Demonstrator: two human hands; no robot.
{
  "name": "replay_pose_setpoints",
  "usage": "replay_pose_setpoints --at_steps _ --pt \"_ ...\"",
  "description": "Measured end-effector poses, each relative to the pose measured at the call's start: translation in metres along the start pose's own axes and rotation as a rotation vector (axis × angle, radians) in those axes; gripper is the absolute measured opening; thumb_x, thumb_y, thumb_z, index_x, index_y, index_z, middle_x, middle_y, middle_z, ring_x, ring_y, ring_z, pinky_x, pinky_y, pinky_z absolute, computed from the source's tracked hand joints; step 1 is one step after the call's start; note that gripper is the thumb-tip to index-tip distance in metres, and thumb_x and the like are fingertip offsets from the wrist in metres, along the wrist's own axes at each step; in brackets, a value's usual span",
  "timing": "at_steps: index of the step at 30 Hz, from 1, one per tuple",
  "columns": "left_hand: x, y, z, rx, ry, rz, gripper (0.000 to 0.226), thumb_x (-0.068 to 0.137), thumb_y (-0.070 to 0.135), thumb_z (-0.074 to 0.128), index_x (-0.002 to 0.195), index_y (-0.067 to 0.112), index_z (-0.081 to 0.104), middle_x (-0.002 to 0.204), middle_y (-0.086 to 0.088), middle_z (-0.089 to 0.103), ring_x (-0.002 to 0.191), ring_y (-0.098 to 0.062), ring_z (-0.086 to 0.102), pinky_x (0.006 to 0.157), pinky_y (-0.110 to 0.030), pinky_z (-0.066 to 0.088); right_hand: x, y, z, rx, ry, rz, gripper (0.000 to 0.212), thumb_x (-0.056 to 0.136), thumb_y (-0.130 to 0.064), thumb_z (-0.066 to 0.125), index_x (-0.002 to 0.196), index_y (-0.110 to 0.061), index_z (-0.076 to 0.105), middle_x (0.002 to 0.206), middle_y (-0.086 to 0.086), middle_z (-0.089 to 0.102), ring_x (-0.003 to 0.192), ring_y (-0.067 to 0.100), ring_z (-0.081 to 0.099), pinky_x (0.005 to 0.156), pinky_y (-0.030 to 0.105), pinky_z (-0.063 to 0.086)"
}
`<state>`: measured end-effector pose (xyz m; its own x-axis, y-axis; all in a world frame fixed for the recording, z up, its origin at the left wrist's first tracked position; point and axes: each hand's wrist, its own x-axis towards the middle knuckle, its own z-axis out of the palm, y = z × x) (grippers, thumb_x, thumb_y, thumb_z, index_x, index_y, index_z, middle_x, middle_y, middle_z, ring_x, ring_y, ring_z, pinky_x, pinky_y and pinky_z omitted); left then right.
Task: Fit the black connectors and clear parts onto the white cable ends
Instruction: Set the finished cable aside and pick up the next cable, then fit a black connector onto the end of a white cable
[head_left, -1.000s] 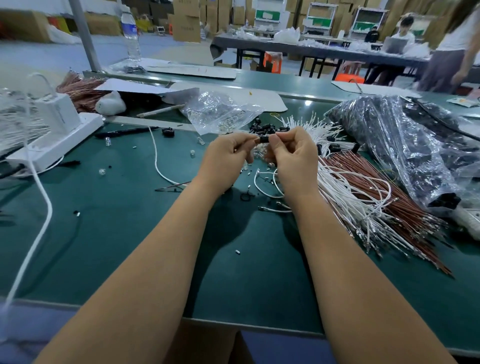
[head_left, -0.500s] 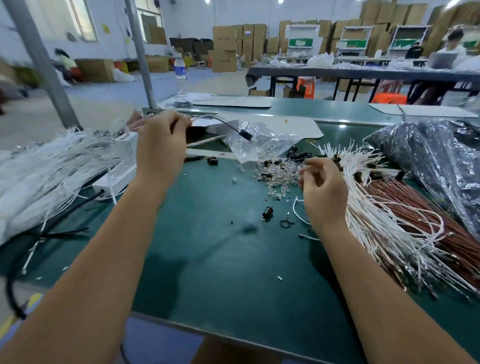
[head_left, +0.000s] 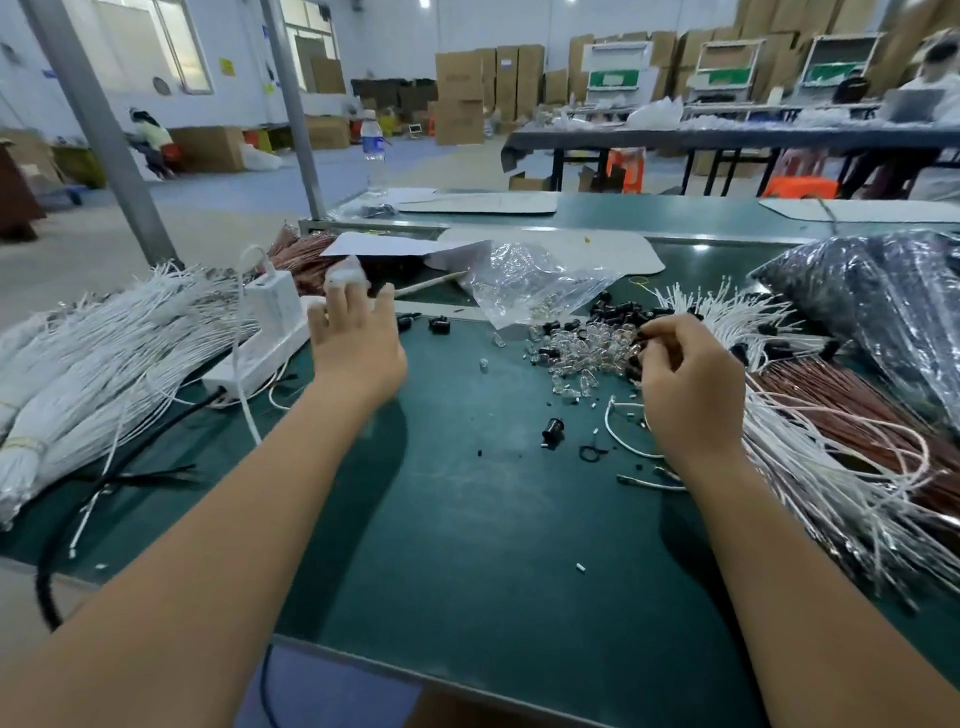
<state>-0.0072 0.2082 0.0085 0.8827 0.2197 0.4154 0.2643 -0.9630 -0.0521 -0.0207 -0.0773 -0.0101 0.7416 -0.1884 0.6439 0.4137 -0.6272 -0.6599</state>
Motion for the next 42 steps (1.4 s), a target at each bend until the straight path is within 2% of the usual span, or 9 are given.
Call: replay_pose_setpoints --at_steps 6,11,17,24,29,33,36,39,42 --pt "-0.006 0.102 0.000 -0.523 -0.056 0.163 0.057 0.090 0.032 0.050 0.143 0.022 0.030 0.146 -0.006 0.029 0.133 -0.027 0.020 0.108 -0.049 0.021 0.018 0.016 -0.029 -0.187 0.151 0.104 0.023 0.093 -0.004 0.047 0.108 -0.011 0.063 0.098 0.008 0.066 0.085 0.022 0.059 0.070 0.031 0.047" --pt "-0.014 0.147 0.015 -0.915 -0.185 0.060 0.062 0.090 0.029 0.054 0.146 0.029 0.027 0.141 -0.001 0.041 0.132 -0.022 0.026 0.111 -0.053 0.021 0.021 0.030 -0.028 -0.665 -0.396 0.294 0.040 0.096 -0.026 0.044 0.134 -0.012 0.046 0.133 0.016 0.045 0.120 0.030 0.038 0.105 0.042 0.029" --pt "-0.005 0.142 0.035 -1.280 -0.194 -0.165 0.043 0.092 0.016 0.049 0.135 0.020 0.045 0.127 0.000 0.055 0.096 -0.026 0.057 0.082 -0.038 0.050 0.031 0.033 -0.030 -0.699 -0.397 0.372 0.029 0.096 -0.021 0.046 0.117 -0.003 0.052 0.127 0.019 0.046 0.113 0.031 0.040 0.094 0.039 0.034" --pt "-0.006 0.141 0.039 -1.254 -0.183 -0.164 0.027 0.092 0.017 0.047 0.116 0.024 0.056 0.117 -0.003 0.059 0.052 -0.011 0.046 0.048 -0.023 0.039 0.040 0.040 -0.029 -0.706 -0.306 0.412 0.017 0.087 -0.003 0.052 0.075 -0.010 0.042 0.068 0.005 0.045 0.066 0.025 0.046 0.048 0.028 0.024" --pt "-0.013 0.145 0.033 -1.187 -0.142 0.010 0.028 0.094 0.011 0.047 0.118 0.017 0.061 0.098 -0.014 0.064 0.042 -0.008 0.036 0.040 -0.016 0.030 0.039 0.043 -0.033 -0.579 -0.155 0.407 0.006 0.083 -0.001 0.049 0.083 -0.005 0.053 0.073 0.006 0.052 0.061 0.019 0.044 0.047 0.026 0.024" --pt "-0.024 0.154 0.018 -1.084 0.061 0.246 0.042 0.094 0.003 0.046 0.133 0.017 0.051 0.123 -0.007 0.060 0.087 -0.018 0.057 0.078 -0.026 0.046 0.040 0.032 -0.033 -0.435 0.045 0.217 0.008 0.089 0.000 0.047 0.085 -0.007 0.050 0.080 0.004 0.050 0.075 0.020 0.048 0.054 0.020 0.028" --pt "-0.029 0.160 0.007 -0.935 0.370 0.387 0.069 0.085 -0.010 0.046 0.146 0.021 0.036 0.147 0.001 0.043 0.131 -0.022 0.035 0.110 -0.029 0.025 0.032 0.017 -0.024 -0.233 -0.093 0.036 0.016 0.093 -0.001 0.049 0.082 -0.012 0.046 0.073 -0.001 0.049 0.065 0.015 0.048 0.055 0.019 0.038" --pt "-0.037 0.166 0.002 -0.818 0.403 0.476 0.077 0.081 -0.009 0.046 0.147 0.029 0.031 0.149 0.007 0.040 0.138 -0.019 0.022 0.111 -0.034 0.016 0.019 0.008 -0.015 -0.151 -0.266 -0.125 0.015 0.092 0.001 0.049 0.083 -0.011 0.047 0.072 0.003 0.050 0.065 0.022 0.048 0.058 0.037 0.043" --pt "-0.038 0.165 0.001 -0.865 0.281 0.515 0.060 0.090 0.004 0.047 0.143 0.031 0.039 0.124 0.006 0.064 0.127 -0.020 0.035 0.106 -0.042 0.026 0.017 0.008 -0.016 -0.044 -0.255 -0.204 0.011 0.090 0.002 0.052 0.087 -0.008 0.053 0.077 -0.001 0.053 0.068 0.017 0.047 0.061 0.030 0.040"
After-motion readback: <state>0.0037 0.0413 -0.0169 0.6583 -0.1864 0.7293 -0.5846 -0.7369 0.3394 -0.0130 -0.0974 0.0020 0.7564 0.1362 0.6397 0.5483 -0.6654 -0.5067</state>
